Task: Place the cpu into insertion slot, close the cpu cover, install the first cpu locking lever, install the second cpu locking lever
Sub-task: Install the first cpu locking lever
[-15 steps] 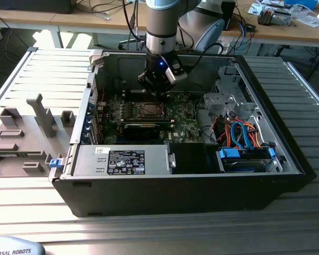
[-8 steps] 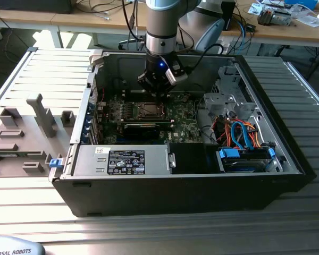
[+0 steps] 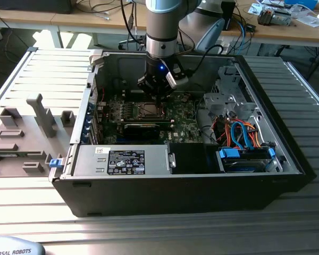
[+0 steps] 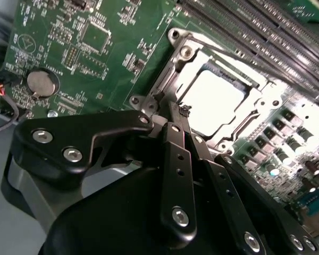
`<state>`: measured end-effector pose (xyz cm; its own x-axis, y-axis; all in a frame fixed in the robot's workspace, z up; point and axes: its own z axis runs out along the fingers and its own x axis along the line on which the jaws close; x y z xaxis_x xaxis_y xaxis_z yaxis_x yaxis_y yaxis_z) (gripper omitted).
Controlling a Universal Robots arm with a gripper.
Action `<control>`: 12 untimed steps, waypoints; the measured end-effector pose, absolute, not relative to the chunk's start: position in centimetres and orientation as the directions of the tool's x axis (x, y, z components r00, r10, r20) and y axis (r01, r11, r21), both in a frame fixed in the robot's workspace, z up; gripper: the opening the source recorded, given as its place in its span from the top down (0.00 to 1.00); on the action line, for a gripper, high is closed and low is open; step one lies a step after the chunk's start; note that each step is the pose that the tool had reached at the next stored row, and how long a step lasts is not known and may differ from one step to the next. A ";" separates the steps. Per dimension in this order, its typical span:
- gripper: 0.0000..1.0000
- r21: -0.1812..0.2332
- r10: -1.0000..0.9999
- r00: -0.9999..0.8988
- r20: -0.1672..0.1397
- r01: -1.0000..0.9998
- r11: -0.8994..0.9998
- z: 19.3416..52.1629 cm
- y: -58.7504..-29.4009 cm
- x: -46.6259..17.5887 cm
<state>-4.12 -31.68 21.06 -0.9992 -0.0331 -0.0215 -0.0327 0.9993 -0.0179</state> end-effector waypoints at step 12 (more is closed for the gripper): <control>0.89 -0.022 -0.033 -0.999 -0.021 -0.033 0.999 22.1 -32.3 -4.1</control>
<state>-4.11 -32.30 22.06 -0.9992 -0.0333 -0.0214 -0.0328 0.9992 -0.0222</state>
